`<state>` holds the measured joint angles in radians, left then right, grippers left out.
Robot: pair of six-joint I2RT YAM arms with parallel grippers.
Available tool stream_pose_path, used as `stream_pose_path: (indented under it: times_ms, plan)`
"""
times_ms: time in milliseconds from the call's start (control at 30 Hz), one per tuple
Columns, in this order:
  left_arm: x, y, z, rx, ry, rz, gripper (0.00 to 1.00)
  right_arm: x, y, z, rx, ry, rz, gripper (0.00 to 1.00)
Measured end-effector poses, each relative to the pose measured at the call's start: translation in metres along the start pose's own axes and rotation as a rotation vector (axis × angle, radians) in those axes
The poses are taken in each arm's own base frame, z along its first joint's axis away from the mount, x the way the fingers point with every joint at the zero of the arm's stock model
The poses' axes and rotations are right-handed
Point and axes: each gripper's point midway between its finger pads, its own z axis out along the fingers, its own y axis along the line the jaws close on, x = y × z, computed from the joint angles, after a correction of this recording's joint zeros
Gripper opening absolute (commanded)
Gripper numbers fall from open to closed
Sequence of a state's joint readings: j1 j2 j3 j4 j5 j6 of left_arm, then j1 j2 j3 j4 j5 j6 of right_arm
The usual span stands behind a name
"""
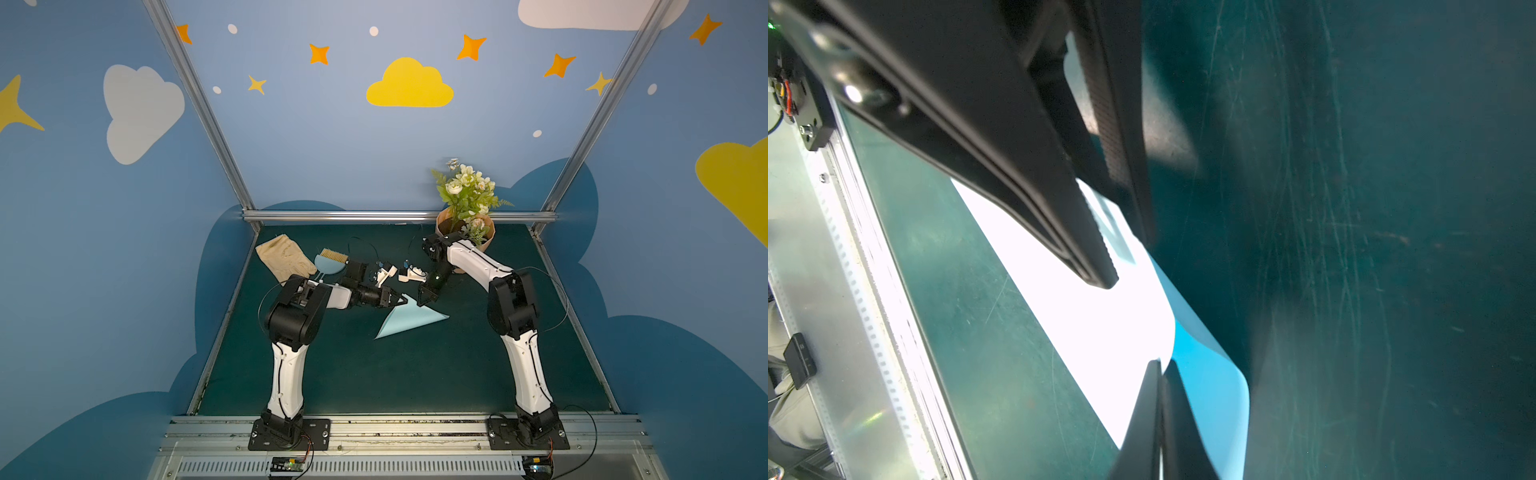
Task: Fold the square paper diagonally
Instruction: Fold the paper at the center of the board.
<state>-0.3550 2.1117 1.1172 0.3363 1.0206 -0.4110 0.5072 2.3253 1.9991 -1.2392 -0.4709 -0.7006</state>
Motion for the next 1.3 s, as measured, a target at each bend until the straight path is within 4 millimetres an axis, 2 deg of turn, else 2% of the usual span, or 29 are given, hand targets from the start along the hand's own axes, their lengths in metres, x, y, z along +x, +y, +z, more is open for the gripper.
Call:
stream_pose_path:
  times_ms: [1300]
  plan:
    - [0.0034, -0.0001, 0.0023, -0.001, 0.011, 0.005, 0.19, -0.0053, 0.0019, -0.0018, 0.011, 0.006, -0.026, 0.00]
